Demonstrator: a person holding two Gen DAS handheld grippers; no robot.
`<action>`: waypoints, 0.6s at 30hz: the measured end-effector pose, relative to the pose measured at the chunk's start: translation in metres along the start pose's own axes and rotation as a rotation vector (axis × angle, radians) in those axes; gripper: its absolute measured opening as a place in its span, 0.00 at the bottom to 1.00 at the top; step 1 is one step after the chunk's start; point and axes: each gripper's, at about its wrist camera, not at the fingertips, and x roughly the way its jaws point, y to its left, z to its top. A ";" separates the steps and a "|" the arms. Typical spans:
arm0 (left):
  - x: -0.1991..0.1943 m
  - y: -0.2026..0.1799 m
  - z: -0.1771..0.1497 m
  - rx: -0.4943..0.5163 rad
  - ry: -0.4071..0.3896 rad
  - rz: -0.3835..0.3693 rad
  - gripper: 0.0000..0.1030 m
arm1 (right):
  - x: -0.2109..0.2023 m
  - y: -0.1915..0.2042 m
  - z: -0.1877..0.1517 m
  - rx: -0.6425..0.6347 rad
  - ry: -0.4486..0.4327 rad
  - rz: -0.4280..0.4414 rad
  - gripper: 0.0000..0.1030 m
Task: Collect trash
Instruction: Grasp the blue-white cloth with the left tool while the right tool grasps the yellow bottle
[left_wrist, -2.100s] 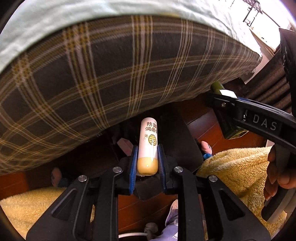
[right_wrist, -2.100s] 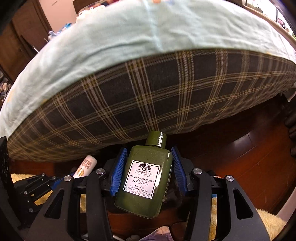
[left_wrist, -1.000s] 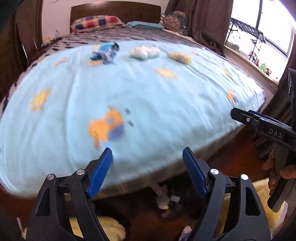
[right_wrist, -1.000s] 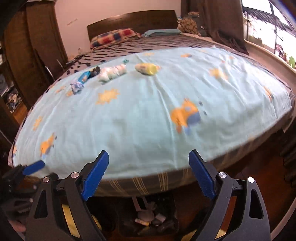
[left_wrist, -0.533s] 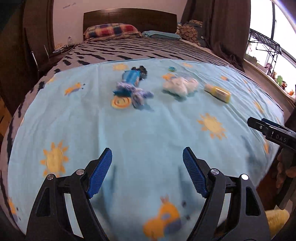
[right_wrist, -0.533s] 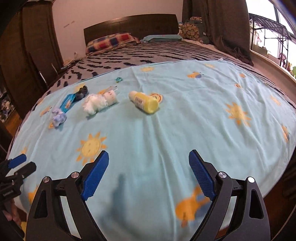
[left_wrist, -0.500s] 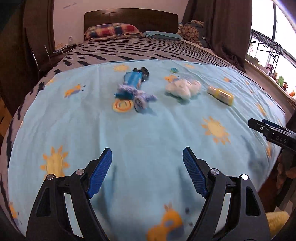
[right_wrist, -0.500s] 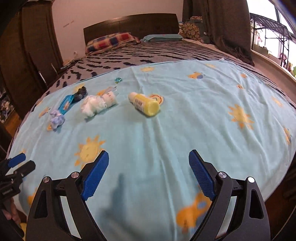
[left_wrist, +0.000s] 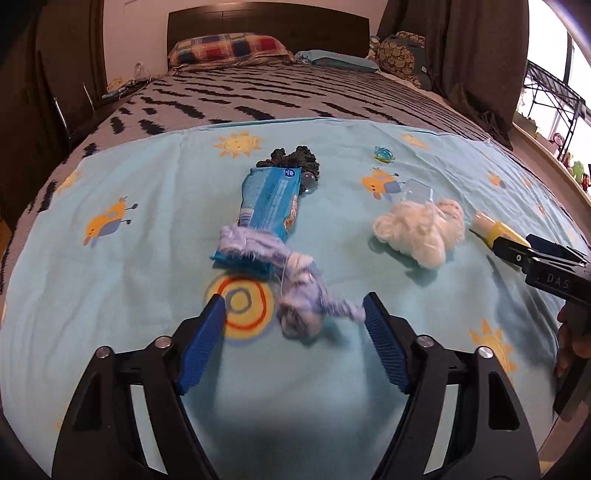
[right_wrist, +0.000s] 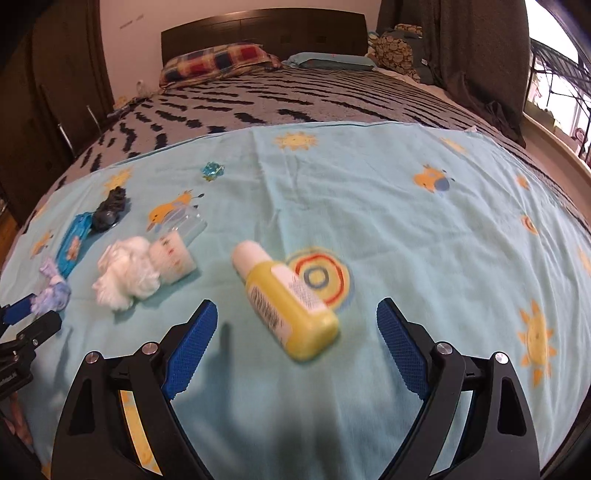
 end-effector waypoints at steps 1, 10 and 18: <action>0.004 0.001 0.003 -0.008 0.006 -0.002 0.62 | 0.005 0.003 0.003 -0.009 0.007 0.001 0.86; 0.008 0.005 0.010 -0.018 0.015 -0.019 0.25 | 0.015 0.005 0.006 -0.012 0.037 0.030 0.46; -0.020 -0.007 -0.017 0.016 0.010 -0.033 0.23 | -0.017 0.003 -0.020 0.006 0.037 0.081 0.32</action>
